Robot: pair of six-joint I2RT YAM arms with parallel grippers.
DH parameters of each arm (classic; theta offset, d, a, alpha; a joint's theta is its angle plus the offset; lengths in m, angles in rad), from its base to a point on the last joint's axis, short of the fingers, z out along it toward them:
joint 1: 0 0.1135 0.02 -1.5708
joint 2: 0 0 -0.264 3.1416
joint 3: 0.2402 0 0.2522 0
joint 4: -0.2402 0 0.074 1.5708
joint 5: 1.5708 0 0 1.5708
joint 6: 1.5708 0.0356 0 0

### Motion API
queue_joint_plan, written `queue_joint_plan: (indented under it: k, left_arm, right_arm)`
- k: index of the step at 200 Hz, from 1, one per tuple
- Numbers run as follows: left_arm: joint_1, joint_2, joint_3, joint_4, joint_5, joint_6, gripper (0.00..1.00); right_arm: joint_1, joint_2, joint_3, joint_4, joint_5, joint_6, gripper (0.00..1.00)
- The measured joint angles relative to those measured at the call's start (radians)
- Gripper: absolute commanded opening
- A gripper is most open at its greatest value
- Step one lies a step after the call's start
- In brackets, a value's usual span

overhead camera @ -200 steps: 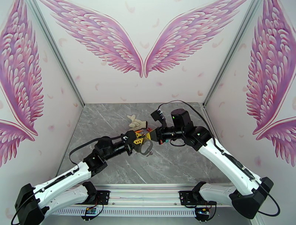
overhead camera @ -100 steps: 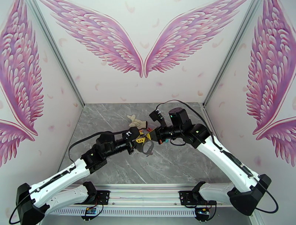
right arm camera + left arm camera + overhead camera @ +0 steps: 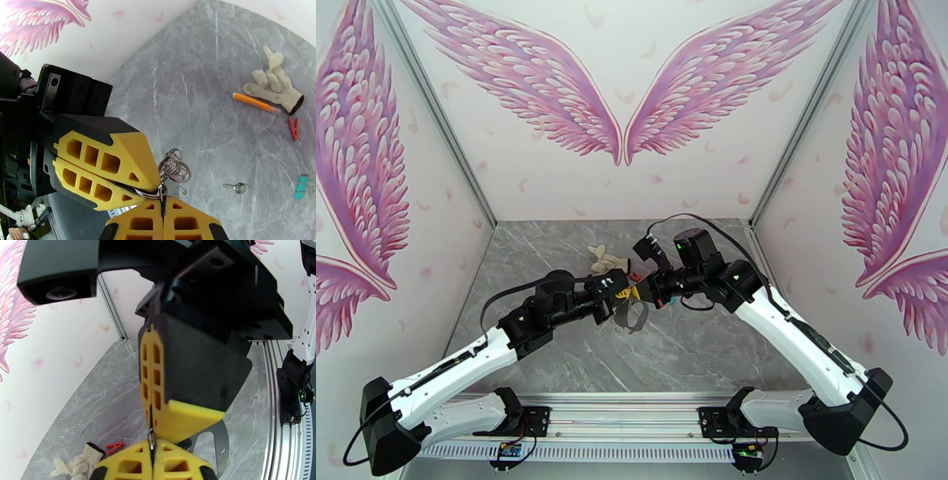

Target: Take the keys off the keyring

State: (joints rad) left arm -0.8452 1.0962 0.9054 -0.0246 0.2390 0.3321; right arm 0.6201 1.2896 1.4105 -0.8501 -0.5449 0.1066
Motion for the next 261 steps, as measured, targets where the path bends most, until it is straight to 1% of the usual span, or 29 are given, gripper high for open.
queue_joint_plan:
  k: [23, 48, 72, 111, 147, 171, 192, 217, 231, 249, 261]
  left_arm:
    - [-0.001, -0.021, -0.040, 0.053, 0.000, 0.016, 0.00]
    - [0.000, -0.040, -0.069, 0.089, 0.001, 0.031, 0.00]
    - [0.000, -0.053, -0.093, 0.125, 0.005, 0.034, 0.00]
    - [0.000, -0.065, -0.117, 0.172, 0.019, 0.034, 0.00]
    - [0.000, -0.071, -0.134, 0.229, 0.044, 0.029, 0.00]
    - [0.000, -0.072, -0.136, 0.245, 0.056, 0.027, 0.00]
    - [0.000, -0.072, -0.136, 0.266, 0.058, 0.026, 0.00]
    - [0.000, -0.073, -0.142, 0.286, 0.057, 0.024, 0.00]
    - [0.000, -0.073, -0.148, 0.292, 0.056, 0.023, 0.00]
    - [0.001, -0.073, -0.151, 0.296, 0.056, 0.022, 0.00]
    - [0.001, -0.073, -0.153, 0.300, 0.054, 0.019, 0.00]
  right_arm:
    - [0.000, 0.000, 0.000, 0.000, -0.008, -0.004, 0.20]
    - [-0.005, -0.004, 0.000, 0.001, -0.034, 0.000, 0.22]
    - [-0.024, -0.020, -0.001, 0.004, -0.068, 0.004, 0.27]
    - [-0.061, -0.071, -0.013, 0.043, -0.148, 0.029, 0.29]
    - [-0.094, -0.098, -0.064, 0.093, -0.204, 0.074, 0.30]
    - [-0.108, -0.093, -0.098, 0.129, -0.236, 0.134, 0.30]
    - [-0.109, -0.090, -0.131, 0.182, -0.274, 0.190, 0.24]
    - [-0.109, -0.077, -0.156, 0.226, -0.309, 0.243, 0.25]
    - [-0.109, -0.077, -0.172, 0.249, -0.323, 0.263, 0.17]
    - [-0.109, -0.077, -0.184, 0.268, -0.336, 0.285, 0.15]
    - [-0.109, -0.077, -0.187, 0.280, -0.342, 0.292, 0.10]
